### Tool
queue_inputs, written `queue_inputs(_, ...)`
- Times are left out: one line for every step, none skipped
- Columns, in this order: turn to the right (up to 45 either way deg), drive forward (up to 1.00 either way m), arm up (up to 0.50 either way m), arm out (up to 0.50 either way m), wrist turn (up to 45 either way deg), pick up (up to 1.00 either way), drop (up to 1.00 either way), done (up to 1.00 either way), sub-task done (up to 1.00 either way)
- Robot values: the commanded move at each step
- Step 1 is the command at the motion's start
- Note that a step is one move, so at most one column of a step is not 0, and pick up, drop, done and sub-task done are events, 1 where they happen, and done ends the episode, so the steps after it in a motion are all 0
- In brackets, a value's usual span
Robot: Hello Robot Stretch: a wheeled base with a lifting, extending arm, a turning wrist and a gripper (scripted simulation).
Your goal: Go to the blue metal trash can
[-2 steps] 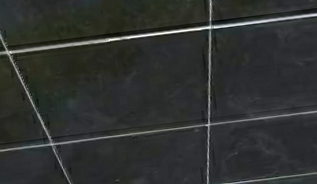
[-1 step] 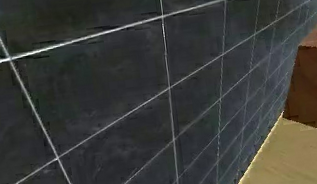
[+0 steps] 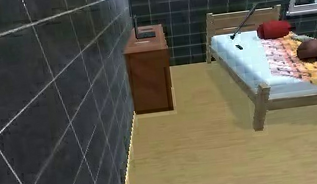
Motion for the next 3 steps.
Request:
queue_inputs(45.0,0.0,0.0,0.0,0.0,0.0,0.0,0.0,0.0)
queue_inputs(24.0,0.0,0.0,0.0,0.0,0.0,0.0,0.0,0.0)
queue_inputs(0.0,0.25,0.0,0.0,0.0,0.0,0.0,0.0,0.0)
